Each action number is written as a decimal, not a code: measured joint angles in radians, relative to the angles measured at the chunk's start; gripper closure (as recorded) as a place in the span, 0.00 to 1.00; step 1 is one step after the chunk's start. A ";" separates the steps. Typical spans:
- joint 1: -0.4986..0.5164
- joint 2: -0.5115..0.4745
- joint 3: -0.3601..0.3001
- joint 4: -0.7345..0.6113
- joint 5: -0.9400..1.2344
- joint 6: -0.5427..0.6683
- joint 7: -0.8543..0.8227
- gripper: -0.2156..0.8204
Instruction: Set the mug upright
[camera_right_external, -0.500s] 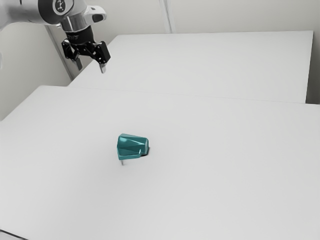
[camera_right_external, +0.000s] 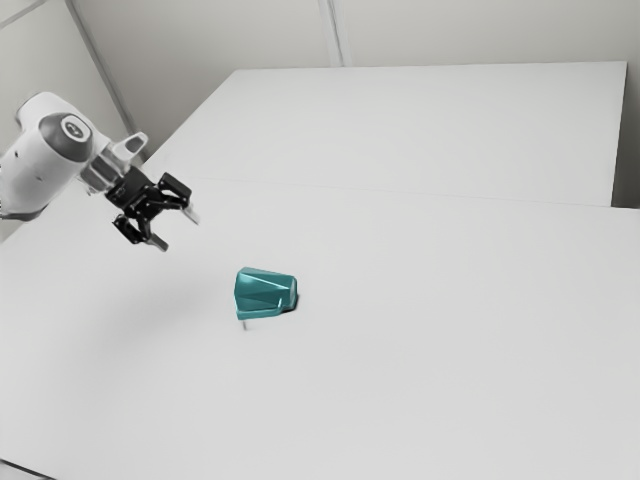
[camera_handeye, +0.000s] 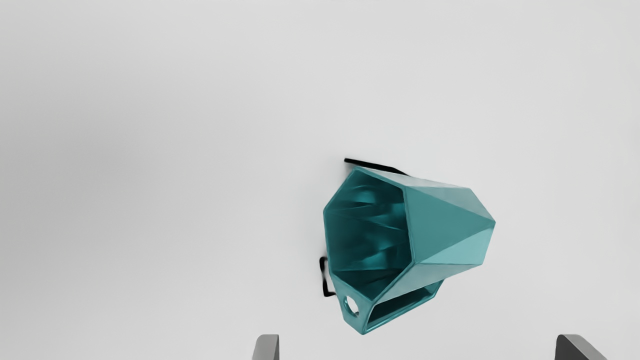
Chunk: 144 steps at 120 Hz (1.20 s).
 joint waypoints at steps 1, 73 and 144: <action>0.000 0.005 0.002 -0.007 -0.019 0.004 0.009 0.21; -0.074 0.103 0.015 -0.218 -0.485 0.139 0.563 0.21; -0.112 0.131 0.014 -0.270 -0.685 0.168 0.795 0.54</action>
